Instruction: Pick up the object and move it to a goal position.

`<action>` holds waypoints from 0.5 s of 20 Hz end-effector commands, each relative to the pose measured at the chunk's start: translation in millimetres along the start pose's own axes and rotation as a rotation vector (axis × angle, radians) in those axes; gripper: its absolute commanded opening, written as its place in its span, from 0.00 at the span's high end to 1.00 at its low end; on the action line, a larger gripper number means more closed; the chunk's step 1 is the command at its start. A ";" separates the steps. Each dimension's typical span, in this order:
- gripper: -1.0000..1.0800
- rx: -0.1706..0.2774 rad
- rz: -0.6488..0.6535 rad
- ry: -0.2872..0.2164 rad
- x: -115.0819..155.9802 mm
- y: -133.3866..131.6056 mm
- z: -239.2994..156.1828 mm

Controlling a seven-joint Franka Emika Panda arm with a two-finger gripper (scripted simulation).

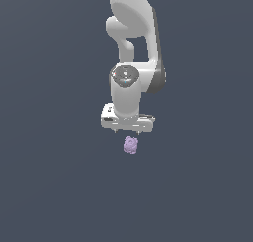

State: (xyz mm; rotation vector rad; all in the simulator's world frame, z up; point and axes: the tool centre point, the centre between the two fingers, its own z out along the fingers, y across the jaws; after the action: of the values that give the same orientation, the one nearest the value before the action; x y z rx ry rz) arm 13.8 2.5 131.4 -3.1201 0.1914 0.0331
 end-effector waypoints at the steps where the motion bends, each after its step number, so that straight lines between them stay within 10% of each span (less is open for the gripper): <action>1: 0.04 -0.004 0.034 0.006 4.6 -5.6 11.6; 10: 0.04 -0.012 0.113 0.021 14.4 -18.3 38.8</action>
State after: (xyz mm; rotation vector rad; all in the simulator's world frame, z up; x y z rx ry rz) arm 28.0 18.5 95.4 -3.1194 0.3529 0.0070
